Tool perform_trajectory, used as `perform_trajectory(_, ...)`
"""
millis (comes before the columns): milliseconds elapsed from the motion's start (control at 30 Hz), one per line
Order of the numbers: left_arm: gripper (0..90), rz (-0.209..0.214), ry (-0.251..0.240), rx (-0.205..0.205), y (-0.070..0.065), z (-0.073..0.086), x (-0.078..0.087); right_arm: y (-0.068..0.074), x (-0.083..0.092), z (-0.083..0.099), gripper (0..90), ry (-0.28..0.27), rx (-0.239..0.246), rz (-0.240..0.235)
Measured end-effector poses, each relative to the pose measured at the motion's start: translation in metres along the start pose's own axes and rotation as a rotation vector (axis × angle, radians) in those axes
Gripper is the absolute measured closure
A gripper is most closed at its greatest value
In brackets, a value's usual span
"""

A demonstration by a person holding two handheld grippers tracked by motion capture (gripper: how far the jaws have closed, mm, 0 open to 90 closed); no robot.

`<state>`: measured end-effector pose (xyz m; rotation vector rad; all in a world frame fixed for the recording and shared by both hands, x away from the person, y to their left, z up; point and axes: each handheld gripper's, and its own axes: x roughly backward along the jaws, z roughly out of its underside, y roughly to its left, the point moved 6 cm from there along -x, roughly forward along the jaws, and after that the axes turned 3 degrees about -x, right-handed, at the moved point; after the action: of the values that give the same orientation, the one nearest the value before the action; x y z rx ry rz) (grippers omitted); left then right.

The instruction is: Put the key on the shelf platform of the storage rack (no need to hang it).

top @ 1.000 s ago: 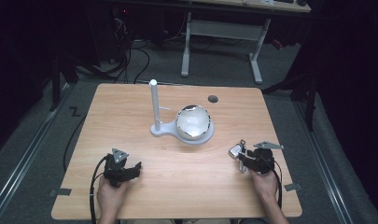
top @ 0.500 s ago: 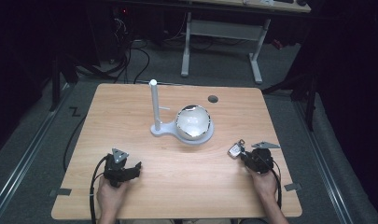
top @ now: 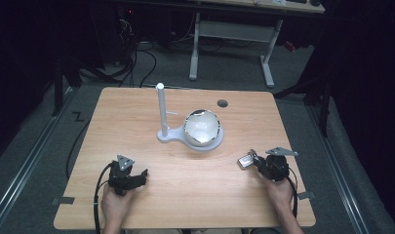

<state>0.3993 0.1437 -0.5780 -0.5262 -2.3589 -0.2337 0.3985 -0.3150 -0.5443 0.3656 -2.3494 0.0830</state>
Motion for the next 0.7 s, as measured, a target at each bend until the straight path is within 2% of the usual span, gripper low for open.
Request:
perform_trajectory(267,23.5,0.001,0.0,0.0,0.0,0.0,0.0,0.007,0.02,-0.012,75.4,-0.046,0.041,-0.021)
perform_trajectory(700,23.4,0.0,0.0,0.0,0.0,0.0,0.0,0.014,0.044,-0.029,75.4,-0.1,0.07,-0.053)
